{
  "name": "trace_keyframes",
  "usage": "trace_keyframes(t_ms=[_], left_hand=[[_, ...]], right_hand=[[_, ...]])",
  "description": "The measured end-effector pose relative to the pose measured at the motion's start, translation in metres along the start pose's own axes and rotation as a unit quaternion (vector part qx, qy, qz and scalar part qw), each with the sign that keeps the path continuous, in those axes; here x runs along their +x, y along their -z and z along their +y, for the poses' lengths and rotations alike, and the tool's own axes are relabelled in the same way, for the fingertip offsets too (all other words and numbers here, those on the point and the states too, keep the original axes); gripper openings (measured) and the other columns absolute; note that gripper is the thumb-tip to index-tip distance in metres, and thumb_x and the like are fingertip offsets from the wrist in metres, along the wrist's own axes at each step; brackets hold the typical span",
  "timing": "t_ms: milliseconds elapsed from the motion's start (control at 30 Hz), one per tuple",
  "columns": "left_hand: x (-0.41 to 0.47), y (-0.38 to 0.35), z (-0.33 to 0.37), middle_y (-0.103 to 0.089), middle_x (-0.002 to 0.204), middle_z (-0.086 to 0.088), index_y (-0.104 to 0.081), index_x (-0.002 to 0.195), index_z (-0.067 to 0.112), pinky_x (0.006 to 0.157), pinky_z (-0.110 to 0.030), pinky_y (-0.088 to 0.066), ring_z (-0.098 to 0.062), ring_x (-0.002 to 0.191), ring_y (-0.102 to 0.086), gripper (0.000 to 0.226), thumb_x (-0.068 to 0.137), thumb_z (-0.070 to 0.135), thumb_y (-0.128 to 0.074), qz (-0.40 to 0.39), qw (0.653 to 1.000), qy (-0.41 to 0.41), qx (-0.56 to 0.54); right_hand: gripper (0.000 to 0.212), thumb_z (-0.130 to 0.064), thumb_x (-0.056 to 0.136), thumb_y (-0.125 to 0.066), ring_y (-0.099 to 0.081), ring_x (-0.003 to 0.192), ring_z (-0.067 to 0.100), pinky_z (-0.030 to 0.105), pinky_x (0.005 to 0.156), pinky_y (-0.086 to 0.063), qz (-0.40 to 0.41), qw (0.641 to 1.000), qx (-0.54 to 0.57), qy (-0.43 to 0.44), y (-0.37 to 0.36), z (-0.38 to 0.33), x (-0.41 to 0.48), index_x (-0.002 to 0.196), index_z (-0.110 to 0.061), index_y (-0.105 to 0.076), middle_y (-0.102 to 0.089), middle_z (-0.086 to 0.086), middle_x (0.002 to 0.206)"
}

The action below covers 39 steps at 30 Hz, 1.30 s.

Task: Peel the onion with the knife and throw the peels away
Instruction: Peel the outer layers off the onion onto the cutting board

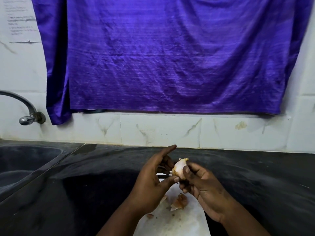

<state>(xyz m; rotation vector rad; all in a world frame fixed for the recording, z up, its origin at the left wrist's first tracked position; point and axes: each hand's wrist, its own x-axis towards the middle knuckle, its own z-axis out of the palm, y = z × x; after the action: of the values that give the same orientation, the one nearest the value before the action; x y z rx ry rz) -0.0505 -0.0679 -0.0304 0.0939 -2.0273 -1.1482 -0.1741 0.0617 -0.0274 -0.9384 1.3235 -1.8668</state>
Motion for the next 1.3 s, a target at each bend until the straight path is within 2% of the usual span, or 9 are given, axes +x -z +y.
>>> trace_keyframes(t_ms=[267, 400, 500, 633, 733, 867, 1133, 1200, 1300], left_hand=[[0.000, 0.001, -0.001, -0.065, 0.102, 0.011, -0.049, 0.145, 0.050, 0.088, -0.023, -0.057, -0.013, 0.099, -0.066, 0.080, 0.087, 0.004, -0.080, -0.007, 1.000, 0.002, -0.006], [-0.002, -0.002, 0.000, -0.065, 0.092, 0.007, -0.049, 0.143, 0.054, 0.086, -0.021, -0.055, -0.011, 0.092, -0.066, 0.078, 0.091, 0.003, -0.076, -0.004, 1.000, -0.008, -0.002], [-0.001, -0.003, -0.001, -0.064, 0.095, 0.004, -0.050, 0.142, 0.056, 0.083, -0.028, -0.058, -0.016, 0.093, -0.065, 0.078, 0.088, 0.007, -0.080, 0.029, 1.000, -0.013, -0.002], [-0.001, -0.002, 0.002, -0.068, 0.104, 0.010, -0.052, 0.142, 0.053, 0.091, -0.029, -0.061, -0.017, 0.103, -0.069, 0.080, 0.087, 0.004, -0.080, 0.041, 0.999, -0.008, -0.028], [0.001, -0.003, 0.001, -0.071, 0.093, 0.004, -0.054, 0.142, 0.049, 0.090, -0.031, -0.062, -0.014, 0.093, -0.072, 0.080, 0.087, -0.004, -0.077, 0.048, 0.998, 0.000, -0.050], [0.000, -0.004, 0.003, -0.071, 0.089, 0.003, -0.052, 0.145, 0.045, 0.085, -0.023, -0.059, -0.012, 0.089, -0.072, 0.080, 0.088, -0.007, -0.075, 0.053, 0.997, -0.001, -0.051], [-0.003, -0.006, 0.004, -0.072, 0.091, -0.001, -0.050, 0.146, 0.047, 0.088, -0.029, -0.058, -0.016, 0.090, -0.073, 0.075, 0.090, 0.004, -0.078, -0.015, 0.998, 0.014, -0.054], [-0.002, -0.004, 0.003, -0.072, 0.090, -0.004, -0.050, 0.147, 0.046, 0.091, -0.033, -0.059, -0.018, 0.091, -0.073, 0.078, 0.089, 0.003, -0.079, -0.032, 0.998, 0.022, -0.049], [-0.003, -0.004, 0.001, -0.073, 0.090, -0.003, -0.050, 0.145, 0.049, 0.094, -0.037, -0.060, -0.019, 0.092, -0.073, 0.080, 0.087, 0.004, -0.081, -0.059, 0.996, 0.045, -0.042]], right_hand=[[0.040, -0.030, 0.086, -0.064, -0.061, 0.063, 0.015, 0.026, 0.060, -0.054, -0.003, 1.000, 0.004, 0.000, -0.001, 0.001, 0.000, 0.116, -0.004, -0.071, -0.073, 0.010, 0.081], [0.041, -0.030, 0.085, -0.064, -0.061, 0.062, 0.014, 0.025, 0.058, -0.054, 0.001, 1.000, 0.019, 0.002, -0.001, 0.001, 0.001, 0.114, -0.001, -0.070, -0.071, 0.010, 0.078], [0.041, -0.030, 0.085, -0.064, -0.061, 0.063, 0.015, 0.025, 0.057, -0.054, 0.004, 1.000, 0.024, 0.003, -0.001, 0.000, 0.001, 0.112, -0.001, -0.071, -0.072, 0.012, 0.081], [0.039, -0.031, 0.084, -0.065, -0.060, 0.064, 0.017, 0.027, 0.057, -0.053, 0.014, 1.000, 0.021, -0.007, -0.001, 0.001, 0.002, 0.112, -0.004, -0.071, -0.076, 0.011, 0.084], [0.044, -0.032, 0.080, -0.069, -0.057, 0.063, 0.016, 0.027, 0.058, -0.050, 0.014, 0.999, 0.031, 0.003, 0.000, 0.002, 0.003, 0.112, -0.002, -0.071, -0.072, 0.012, 0.084], [0.045, -0.032, 0.078, -0.071, -0.058, 0.062, 0.015, 0.026, 0.057, -0.051, 0.026, 0.999, 0.043, 0.005, 0.001, 0.004, 0.004, 0.113, -0.003, -0.070, -0.071, 0.011, 0.082], [0.042, -0.038, 0.078, -0.071, -0.057, 0.064, 0.016, 0.025, 0.058, -0.050, 0.062, 0.995, 0.081, 0.011, 0.006, 0.005, 0.008, 0.102, -0.004, -0.075, -0.067, 0.012, 0.081], [0.042, -0.038, 0.080, -0.070, -0.059, 0.065, 0.016, 0.025, 0.058, -0.051, 0.070, 0.994, 0.086, 0.004, 0.006, 0.006, 0.009, 0.103, -0.004, -0.076, -0.067, 0.014, 0.085], [0.044, -0.040, 0.084, -0.067, -0.060, 0.063, 0.014, 0.022, 0.055, -0.053, 0.088, 0.988, 0.124, -0.005, 0.010, 0.004, 0.011, 0.105, -0.002, -0.072, -0.066, 0.012, 0.081]])
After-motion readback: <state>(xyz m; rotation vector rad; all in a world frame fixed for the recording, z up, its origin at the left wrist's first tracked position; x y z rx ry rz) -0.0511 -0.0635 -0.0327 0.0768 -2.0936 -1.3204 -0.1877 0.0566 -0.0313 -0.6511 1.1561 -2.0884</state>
